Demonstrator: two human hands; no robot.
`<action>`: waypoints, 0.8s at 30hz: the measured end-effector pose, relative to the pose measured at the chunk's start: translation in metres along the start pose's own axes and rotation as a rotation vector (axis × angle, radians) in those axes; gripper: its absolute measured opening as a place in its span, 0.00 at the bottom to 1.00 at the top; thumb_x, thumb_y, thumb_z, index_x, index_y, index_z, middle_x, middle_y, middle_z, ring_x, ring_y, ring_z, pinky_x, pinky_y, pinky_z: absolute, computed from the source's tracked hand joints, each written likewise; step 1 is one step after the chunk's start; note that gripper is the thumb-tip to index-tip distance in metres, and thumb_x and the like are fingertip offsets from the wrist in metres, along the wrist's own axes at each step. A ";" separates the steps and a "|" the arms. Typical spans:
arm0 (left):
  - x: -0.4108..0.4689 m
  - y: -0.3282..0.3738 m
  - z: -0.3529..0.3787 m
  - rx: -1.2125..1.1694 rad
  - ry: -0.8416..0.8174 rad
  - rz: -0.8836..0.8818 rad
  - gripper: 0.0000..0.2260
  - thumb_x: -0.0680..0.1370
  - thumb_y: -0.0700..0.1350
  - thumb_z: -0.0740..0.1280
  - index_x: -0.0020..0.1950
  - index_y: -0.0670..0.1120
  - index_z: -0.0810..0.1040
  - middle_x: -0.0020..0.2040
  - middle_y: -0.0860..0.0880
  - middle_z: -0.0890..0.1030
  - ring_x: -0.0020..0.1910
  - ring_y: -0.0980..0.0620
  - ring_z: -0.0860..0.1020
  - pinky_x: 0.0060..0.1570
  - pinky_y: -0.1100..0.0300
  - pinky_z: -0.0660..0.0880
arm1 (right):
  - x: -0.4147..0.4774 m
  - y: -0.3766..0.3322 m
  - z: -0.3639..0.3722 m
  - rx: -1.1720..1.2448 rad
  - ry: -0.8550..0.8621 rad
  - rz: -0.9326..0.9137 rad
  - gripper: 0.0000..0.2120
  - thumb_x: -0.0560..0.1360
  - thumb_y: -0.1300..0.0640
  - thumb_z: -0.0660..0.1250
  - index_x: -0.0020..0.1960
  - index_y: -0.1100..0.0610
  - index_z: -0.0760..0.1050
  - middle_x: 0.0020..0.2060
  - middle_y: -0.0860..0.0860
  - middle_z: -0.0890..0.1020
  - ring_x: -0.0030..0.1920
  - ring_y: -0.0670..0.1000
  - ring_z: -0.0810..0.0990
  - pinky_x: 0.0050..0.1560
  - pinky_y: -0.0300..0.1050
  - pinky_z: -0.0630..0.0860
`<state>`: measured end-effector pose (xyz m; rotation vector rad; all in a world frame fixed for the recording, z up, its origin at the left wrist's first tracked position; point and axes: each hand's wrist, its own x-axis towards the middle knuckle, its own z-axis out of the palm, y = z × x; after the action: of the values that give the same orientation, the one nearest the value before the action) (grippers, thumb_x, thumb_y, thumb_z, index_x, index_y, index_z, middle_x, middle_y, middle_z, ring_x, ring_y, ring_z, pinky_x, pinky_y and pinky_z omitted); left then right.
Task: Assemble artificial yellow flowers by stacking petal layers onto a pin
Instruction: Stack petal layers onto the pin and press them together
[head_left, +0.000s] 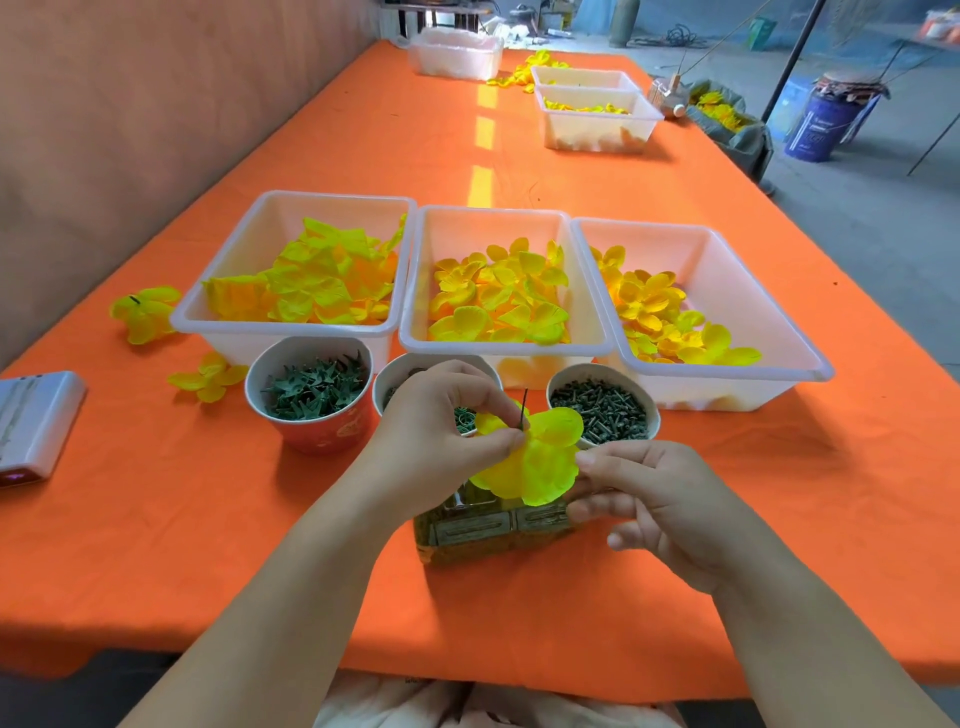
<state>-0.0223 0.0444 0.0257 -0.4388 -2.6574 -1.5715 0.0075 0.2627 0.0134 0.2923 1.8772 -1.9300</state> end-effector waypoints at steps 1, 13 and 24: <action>0.000 0.000 0.000 0.008 -0.006 -0.008 0.05 0.72 0.44 0.77 0.40 0.55 0.85 0.48 0.55 0.80 0.31 0.67 0.73 0.32 0.71 0.66 | 0.001 0.000 0.001 0.000 0.006 -0.010 0.20 0.66 0.51 0.73 0.51 0.66 0.82 0.43 0.59 0.86 0.36 0.50 0.83 0.23 0.37 0.72; 0.000 0.004 -0.017 -0.087 -0.039 -0.009 0.11 0.70 0.46 0.79 0.49 0.56 0.87 0.49 0.62 0.83 0.48 0.66 0.79 0.43 0.75 0.70 | 0.003 -0.016 0.001 -0.143 0.228 -0.147 0.09 0.77 0.57 0.70 0.44 0.63 0.83 0.33 0.53 0.84 0.27 0.47 0.78 0.22 0.37 0.68; 0.093 -0.070 -0.121 0.720 0.483 -0.226 0.06 0.79 0.42 0.69 0.54 0.44 0.81 0.49 0.41 0.83 0.48 0.38 0.80 0.47 0.45 0.77 | 0.015 -0.032 -0.004 -0.196 0.342 -0.344 0.07 0.75 0.59 0.72 0.39 0.56 0.83 0.31 0.51 0.83 0.27 0.46 0.75 0.24 0.37 0.66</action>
<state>-0.1439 -0.0705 0.0409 0.2451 -2.6675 -0.5355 -0.0207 0.2640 0.0352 0.2649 2.4598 -1.9832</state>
